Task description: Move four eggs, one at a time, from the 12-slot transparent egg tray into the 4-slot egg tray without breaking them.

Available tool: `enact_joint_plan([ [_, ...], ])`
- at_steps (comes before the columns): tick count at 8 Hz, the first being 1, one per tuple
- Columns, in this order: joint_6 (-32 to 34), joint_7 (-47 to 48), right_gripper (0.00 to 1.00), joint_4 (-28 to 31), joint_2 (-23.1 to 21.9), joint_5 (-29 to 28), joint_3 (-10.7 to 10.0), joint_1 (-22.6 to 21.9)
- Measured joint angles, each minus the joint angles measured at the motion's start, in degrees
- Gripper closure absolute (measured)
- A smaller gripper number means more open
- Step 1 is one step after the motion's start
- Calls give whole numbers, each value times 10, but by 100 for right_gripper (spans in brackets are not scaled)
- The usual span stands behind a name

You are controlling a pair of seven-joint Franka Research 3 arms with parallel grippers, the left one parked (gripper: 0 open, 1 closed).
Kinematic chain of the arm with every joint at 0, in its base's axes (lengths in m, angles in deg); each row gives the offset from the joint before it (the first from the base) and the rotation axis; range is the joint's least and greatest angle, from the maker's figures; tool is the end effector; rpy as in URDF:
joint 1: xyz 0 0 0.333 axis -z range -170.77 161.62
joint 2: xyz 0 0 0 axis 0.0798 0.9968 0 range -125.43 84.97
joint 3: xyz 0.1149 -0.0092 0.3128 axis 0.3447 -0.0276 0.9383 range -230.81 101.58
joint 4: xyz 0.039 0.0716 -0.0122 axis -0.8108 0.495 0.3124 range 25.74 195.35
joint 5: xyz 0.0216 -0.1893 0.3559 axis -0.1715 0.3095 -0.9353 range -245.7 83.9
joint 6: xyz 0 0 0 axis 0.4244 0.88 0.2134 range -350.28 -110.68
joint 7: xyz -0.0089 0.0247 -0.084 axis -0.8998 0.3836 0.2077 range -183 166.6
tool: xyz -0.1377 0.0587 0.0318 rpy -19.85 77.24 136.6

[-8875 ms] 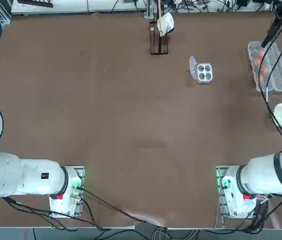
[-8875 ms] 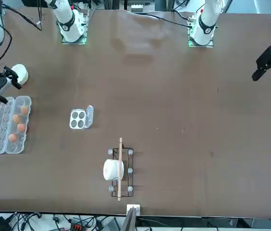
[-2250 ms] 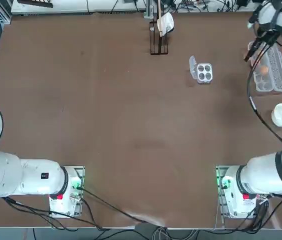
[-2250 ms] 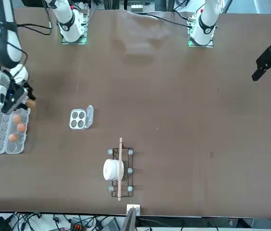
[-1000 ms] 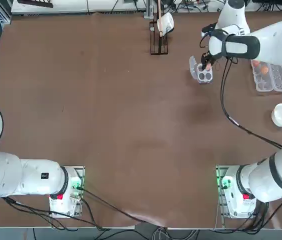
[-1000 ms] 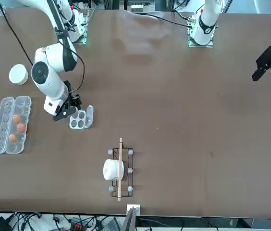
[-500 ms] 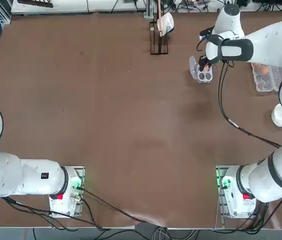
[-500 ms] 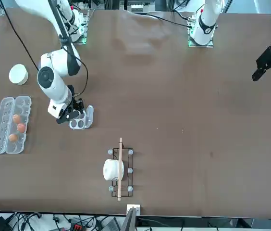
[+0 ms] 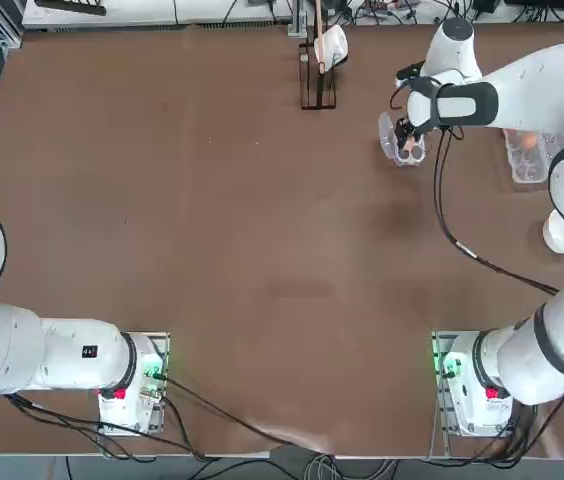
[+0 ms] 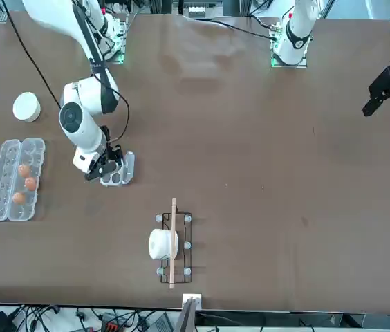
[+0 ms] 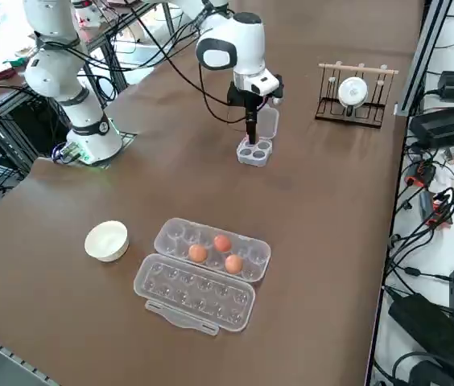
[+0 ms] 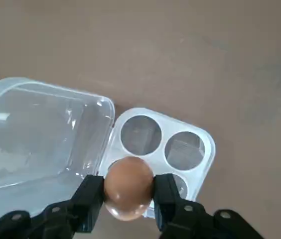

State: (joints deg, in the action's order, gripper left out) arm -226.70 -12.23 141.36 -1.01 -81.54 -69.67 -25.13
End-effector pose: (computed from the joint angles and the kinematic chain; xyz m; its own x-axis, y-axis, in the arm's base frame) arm 0.5641 0.1560 0.2098 0.9438 0.3304 -0.0057 0.3305 -0.9436 0.0218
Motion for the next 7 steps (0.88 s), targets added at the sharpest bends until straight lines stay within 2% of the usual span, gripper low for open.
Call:
enact_joint_plan([
  [7, 0, 6, 41, 0, 11, 0, 0, -6],
])
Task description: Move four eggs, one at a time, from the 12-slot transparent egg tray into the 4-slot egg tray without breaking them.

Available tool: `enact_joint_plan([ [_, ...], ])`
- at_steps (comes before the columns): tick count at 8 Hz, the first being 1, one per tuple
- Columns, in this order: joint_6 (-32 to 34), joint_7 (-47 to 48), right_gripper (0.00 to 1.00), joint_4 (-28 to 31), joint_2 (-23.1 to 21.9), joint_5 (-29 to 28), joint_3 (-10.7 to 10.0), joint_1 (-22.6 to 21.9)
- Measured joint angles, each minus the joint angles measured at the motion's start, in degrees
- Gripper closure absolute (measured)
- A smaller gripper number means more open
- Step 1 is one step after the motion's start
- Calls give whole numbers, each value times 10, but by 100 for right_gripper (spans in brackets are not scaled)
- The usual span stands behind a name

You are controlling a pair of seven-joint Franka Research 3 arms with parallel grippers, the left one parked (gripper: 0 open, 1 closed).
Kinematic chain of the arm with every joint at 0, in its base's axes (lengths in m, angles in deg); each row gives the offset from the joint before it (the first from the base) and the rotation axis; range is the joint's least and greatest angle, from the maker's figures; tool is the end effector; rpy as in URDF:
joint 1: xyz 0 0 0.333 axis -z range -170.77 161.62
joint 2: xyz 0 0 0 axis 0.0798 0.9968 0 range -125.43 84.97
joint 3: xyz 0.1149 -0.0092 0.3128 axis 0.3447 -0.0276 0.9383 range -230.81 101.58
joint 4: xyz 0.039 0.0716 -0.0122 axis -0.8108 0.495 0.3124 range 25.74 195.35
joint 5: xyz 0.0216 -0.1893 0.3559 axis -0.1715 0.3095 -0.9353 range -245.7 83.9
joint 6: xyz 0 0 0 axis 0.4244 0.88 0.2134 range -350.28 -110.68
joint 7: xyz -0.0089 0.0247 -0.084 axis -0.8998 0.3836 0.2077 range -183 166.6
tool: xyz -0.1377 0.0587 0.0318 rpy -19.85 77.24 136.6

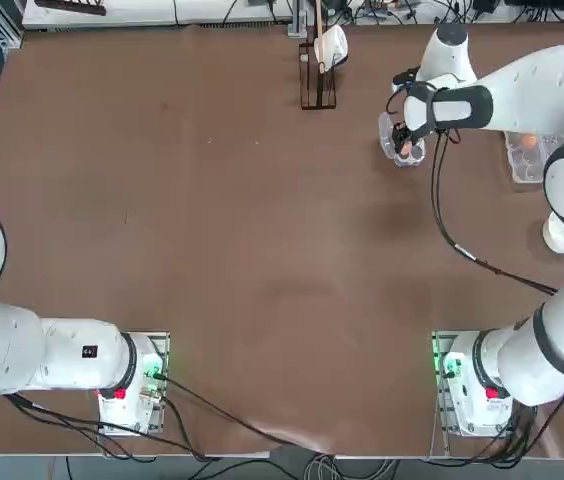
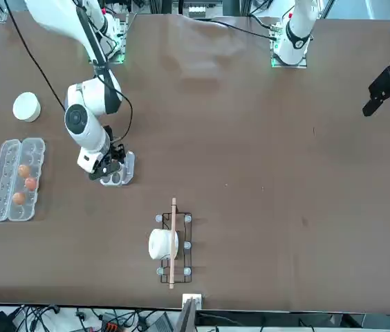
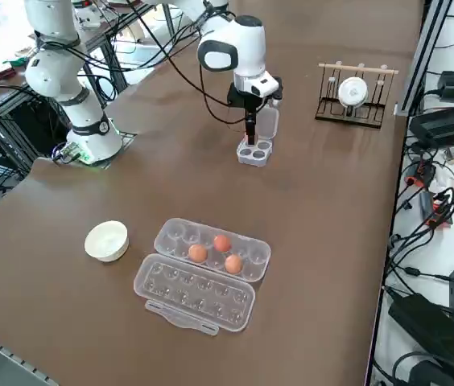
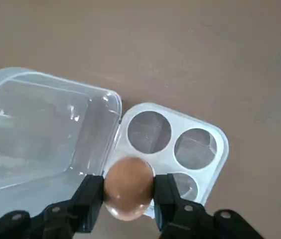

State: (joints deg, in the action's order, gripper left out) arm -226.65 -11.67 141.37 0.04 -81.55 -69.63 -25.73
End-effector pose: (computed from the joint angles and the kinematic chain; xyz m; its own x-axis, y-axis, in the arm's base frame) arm 0.5600 0.1614 0.1990 0.9431 0.3314 -0.0248 0.3320 -0.9430 0.0220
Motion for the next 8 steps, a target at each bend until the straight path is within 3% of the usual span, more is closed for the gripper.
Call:
enact_joint_plan([
  [2, 0, 0, 8, 0, 1, 0, 0, 0],
  [3, 0, 0, 0, -1, 1, 0, 0, 0],
  [6, 2, -3, 0, -12, -7, 0, -6, 7],
  [8, 53, -76, 0, -30, -36, 0, -11, 43],
])
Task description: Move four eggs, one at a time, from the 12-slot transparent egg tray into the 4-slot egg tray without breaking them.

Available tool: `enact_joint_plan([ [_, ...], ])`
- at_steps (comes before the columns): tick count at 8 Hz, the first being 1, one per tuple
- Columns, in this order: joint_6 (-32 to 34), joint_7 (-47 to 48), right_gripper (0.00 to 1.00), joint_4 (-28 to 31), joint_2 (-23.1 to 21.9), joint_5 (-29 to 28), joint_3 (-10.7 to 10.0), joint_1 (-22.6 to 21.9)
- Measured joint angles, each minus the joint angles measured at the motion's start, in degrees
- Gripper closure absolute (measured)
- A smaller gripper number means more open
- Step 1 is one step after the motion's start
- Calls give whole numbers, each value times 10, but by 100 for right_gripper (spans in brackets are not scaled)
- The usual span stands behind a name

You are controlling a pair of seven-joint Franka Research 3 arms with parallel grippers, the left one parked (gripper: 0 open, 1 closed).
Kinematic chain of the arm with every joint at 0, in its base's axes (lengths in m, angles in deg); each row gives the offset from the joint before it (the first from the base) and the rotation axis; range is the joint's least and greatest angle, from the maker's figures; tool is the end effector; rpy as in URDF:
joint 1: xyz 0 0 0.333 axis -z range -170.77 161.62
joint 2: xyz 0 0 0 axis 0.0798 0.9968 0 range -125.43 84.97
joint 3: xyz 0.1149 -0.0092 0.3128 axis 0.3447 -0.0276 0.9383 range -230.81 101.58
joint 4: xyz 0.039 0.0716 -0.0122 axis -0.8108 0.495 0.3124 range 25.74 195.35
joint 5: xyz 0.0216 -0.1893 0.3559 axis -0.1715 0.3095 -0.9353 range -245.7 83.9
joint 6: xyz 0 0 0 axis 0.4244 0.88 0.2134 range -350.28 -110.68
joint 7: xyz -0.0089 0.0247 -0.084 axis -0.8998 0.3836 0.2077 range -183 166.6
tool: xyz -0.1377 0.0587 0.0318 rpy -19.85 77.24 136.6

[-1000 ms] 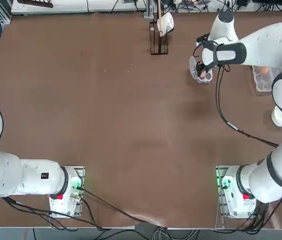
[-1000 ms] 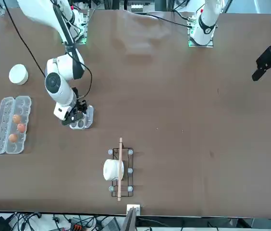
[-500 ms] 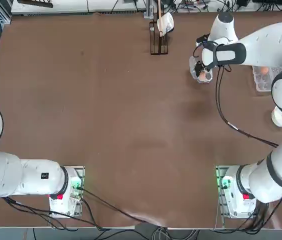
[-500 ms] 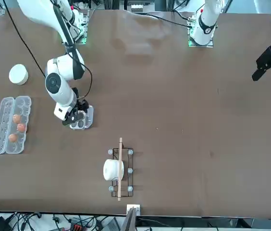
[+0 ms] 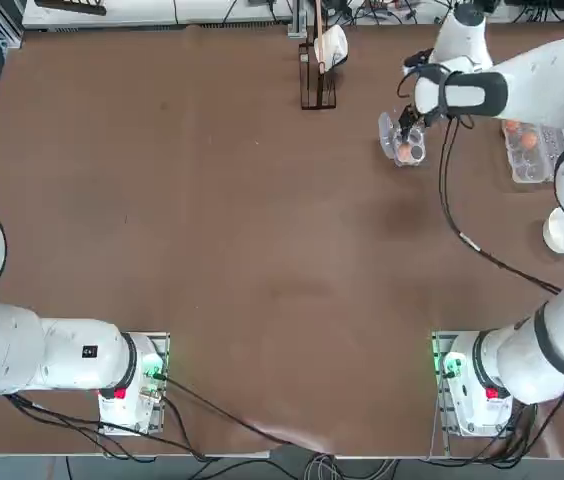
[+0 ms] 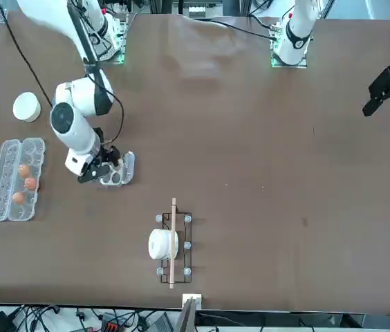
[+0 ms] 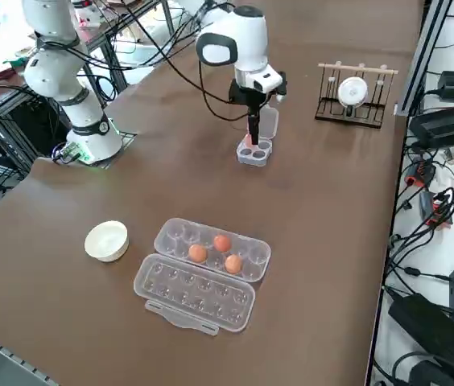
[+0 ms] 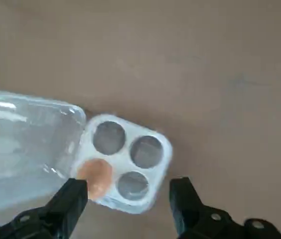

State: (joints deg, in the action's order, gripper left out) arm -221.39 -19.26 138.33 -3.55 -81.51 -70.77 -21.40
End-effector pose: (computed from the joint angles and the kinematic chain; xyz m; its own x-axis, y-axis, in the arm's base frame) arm 0.5862 0.1110 0.2498 0.9302 0.3671 -0.0038 0.3671 -0.9299 0.0232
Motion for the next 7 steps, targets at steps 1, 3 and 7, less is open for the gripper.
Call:
enact_joint_plan([
  [1, 40, -69, 0, -14, -14, 0, -1, 33],
  [3, 70, -245, 0, -34, -22, 0, -3, 110],
  [7, 69, -553, 0, -60, 0, 0, -4, 218],
])
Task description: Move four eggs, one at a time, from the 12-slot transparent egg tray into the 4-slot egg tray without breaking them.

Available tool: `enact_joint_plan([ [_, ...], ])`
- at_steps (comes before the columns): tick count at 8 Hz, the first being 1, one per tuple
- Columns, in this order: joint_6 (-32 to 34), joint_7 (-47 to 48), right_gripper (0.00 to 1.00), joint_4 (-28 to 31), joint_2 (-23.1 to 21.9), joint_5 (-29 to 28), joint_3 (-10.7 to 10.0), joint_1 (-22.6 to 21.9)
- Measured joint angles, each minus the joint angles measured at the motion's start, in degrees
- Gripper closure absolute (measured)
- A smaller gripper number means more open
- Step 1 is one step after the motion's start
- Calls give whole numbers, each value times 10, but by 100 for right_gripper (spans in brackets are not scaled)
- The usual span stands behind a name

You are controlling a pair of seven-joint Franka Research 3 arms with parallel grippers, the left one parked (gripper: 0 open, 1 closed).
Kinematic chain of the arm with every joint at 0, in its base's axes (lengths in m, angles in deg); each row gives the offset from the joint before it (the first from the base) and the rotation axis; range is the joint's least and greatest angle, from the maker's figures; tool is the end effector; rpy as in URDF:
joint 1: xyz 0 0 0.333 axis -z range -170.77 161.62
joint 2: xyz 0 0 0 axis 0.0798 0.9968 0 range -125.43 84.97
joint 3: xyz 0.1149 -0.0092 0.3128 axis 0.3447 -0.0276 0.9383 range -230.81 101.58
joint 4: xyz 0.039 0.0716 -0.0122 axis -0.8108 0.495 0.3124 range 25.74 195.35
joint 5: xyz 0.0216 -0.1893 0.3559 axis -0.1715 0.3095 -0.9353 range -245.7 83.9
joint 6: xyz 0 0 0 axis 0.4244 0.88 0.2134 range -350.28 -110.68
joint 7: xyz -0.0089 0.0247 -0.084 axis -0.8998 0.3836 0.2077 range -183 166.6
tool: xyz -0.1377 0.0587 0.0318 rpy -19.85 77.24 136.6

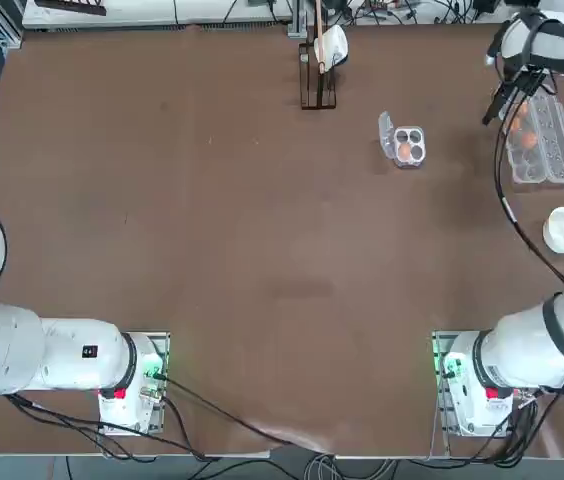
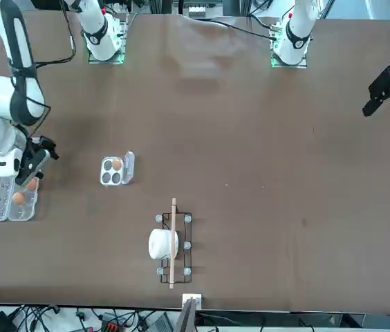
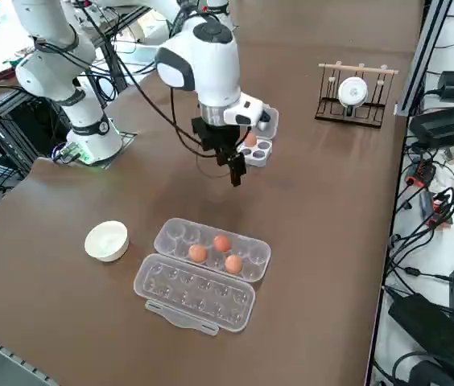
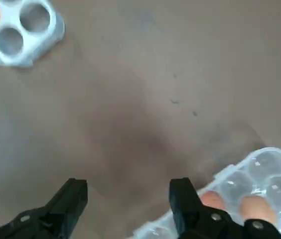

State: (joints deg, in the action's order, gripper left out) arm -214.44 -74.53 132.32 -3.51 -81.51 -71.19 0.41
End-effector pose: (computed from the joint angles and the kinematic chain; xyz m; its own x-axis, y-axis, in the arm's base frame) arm 0.6038 -0.1215 0.2843 0.5785 0.8152 -0.0292 0.8154 -0.5789 -0.0047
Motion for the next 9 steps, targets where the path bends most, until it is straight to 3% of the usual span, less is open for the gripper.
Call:
enact_joint_plan([
  [5, -3, -288, 0, -104, 114, -28, 0, 61],
  [9, -28, -389, 0, -112, 138, -29, 1, 89],
])
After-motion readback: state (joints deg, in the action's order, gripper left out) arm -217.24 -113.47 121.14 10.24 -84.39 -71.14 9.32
